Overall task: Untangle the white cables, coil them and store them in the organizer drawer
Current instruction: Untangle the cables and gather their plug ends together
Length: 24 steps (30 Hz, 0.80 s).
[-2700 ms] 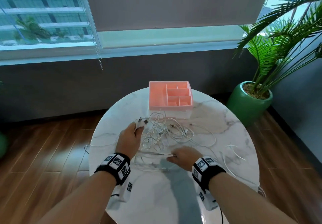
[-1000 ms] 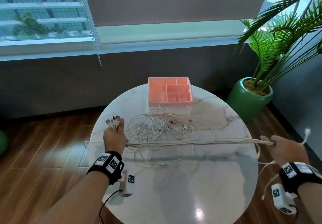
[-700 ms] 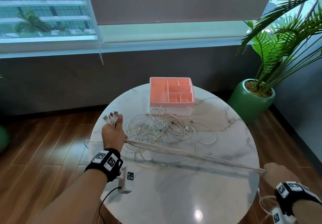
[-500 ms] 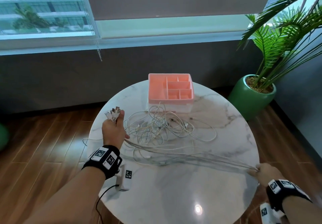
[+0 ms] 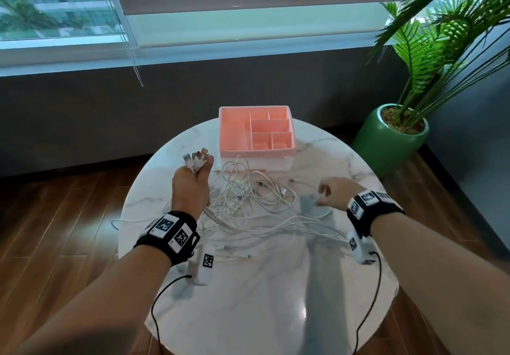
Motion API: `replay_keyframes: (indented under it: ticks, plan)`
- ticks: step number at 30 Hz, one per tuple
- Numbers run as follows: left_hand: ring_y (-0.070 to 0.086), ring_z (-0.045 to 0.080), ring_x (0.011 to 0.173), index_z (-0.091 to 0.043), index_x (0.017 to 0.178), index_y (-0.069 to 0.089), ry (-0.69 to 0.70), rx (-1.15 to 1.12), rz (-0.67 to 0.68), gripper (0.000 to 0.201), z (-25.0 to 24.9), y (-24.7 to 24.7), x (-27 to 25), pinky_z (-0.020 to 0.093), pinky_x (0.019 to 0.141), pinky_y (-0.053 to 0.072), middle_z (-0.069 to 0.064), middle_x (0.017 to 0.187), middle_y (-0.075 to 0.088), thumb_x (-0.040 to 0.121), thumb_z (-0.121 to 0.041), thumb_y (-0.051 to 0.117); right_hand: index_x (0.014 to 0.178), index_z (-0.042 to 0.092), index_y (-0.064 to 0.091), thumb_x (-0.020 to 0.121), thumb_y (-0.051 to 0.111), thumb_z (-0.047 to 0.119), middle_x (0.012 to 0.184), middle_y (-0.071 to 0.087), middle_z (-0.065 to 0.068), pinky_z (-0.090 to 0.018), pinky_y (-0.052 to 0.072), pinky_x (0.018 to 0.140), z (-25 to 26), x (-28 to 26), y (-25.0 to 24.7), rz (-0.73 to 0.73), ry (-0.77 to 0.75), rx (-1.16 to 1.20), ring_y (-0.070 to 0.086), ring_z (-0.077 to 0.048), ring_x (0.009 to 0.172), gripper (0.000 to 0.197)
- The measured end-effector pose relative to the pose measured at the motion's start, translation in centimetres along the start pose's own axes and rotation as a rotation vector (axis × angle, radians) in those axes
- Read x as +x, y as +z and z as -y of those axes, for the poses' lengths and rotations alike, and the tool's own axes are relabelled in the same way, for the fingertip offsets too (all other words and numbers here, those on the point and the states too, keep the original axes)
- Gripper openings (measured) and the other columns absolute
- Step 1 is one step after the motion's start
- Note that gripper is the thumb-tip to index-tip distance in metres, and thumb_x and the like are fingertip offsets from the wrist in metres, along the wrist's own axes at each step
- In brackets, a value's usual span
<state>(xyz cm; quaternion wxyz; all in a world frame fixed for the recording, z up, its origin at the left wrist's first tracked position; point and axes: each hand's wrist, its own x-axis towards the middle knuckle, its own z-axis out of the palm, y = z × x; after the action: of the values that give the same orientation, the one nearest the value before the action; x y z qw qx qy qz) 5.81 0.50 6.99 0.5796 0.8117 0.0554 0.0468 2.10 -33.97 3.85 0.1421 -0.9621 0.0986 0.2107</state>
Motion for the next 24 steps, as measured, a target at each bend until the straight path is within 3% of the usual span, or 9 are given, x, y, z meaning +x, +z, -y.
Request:
replay_keyframes:
  ticks: [3,6,9,11,14,16,19,21,24]
  plan:
    - [0.051,0.026,0.036,-0.009,0.073,0.059,-0.008,0.023,0.034,0.041,0.4,0.5,-0.1,0.026,0.034,0.042,0.005,0.046,0.046,0.1,-0.041,0.06,0.108,0.019,0.062,0.086,0.068,0.041,0.105,0.068,-0.003,-0.038,0.052,0.086,1.8,2.5,-0.1,-0.108,-0.031,-0.048,0.062,-0.024,0.092,0.032]
    - [0.05,0.021,0.034,-0.007,0.072,0.061,-0.023,0.073,0.056,0.043,1.1,0.7,-0.3,0.024,0.035,0.042,0.003,0.043,0.049,0.1,-0.041,0.061,0.12,0.015,0.061,0.09,0.062,0.036,0.121,0.064,-0.01,-0.041,0.051,0.093,3.1,4.8,1.0,-0.109,-0.034,-0.045,0.061,-0.03,0.104,0.037]
    - [0.052,0.023,0.043,-0.016,0.065,0.058,-0.028,0.106,0.053,0.044,2.0,0.4,-0.4,0.036,0.046,0.049,-0.006,0.044,0.049,0.098,-0.044,0.062,0.132,0.015,0.051,0.095,0.055,0.041,0.139,0.049,-0.013,-0.044,0.047,0.098,3.3,7.3,2.8,-0.074,0.022,-0.087,0.054,-0.038,0.118,0.045]
    - [0.052,0.021,0.045,-0.017,0.065,0.057,-0.035,0.112,0.052,0.043,2.2,0.3,-0.7,0.036,0.047,0.049,-0.008,0.044,0.048,0.099,-0.044,0.061,0.132,0.015,0.047,0.098,0.05,0.04,0.139,0.048,-0.015,-0.045,0.047,0.098,3.2,8.5,4.1,-0.046,0.052,-0.121,0.053,-0.04,0.119,0.043]
    - [0.048,0.018,0.037,-0.013,0.072,0.061,-0.055,0.064,0.054,0.039,2.0,0.3,-1.1,0.026,0.037,0.041,-0.004,0.043,0.047,0.1,-0.04,0.059,0.123,0.018,0.053,0.096,0.049,0.03,0.128,0.054,-0.014,-0.045,0.048,0.095,1.8,10.0,6.2,-0.041,0.067,-0.217,0.055,-0.038,0.115,0.031]
    - [0.046,0.019,0.036,-0.004,0.079,0.063,-0.075,0.031,0.06,0.042,1.9,0.4,-1.2,0.024,0.035,0.039,0.001,0.046,0.046,0.101,-0.04,0.059,0.109,0.022,0.057,0.087,0.055,0.032,0.118,0.063,-0.012,-0.043,0.053,0.086,-0.1,11.7,8.0,-0.029,0.087,-0.213,0.063,-0.033,0.099,0.024]
    - [0.042,0.019,0.036,0.004,0.082,0.06,-0.096,-0.012,0.105,0.05,1.7,0.6,-0.9,0.026,0.036,0.04,0.003,0.049,0.038,0.1,-0.042,0.059,0.095,0.017,0.065,0.089,0.06,0.025,0.1,0.071,-0.009,-0.034,0.051,0.075,1.5,8.7,5.6,-0.059,0.118,-0.002,0.065,-0.031,0.084,0.011]
    - [0.039,0.021,0.038,-0.002,0.076,0.056,-0.115,-0.018,0.18,0.048,1.5,0.9,-0.4,0.03,0.038,0.044,0.005,0.052,0.034,0.1,-0.044,0.058,0.099,0.01,0.07,0.095,0.058,0.02,0.092,0.069,-0.011,-0.032,0.047,0.074,3.6,6.3,2.6,-0.178,0.075,0.171,0.066,-0.032,0.088,0.016]
    - [0.034,0.021,0.043,-0.016,0.068,0.045,-0.166,-0.06,0.26,0.045,0.8,1.5,0.0,0.031,0.042,0.042,0.007,0.056,0.032,0.1,-0.044,0.059,0.096,0.016,0.067,0.098,0.057,0.026,0.076,0.062,0.002,-0.027,0.04,0.065,6.4,4.0,-1.8,-0.317,-0.088,0.37,0.06,-0.024,0.074,0.014]
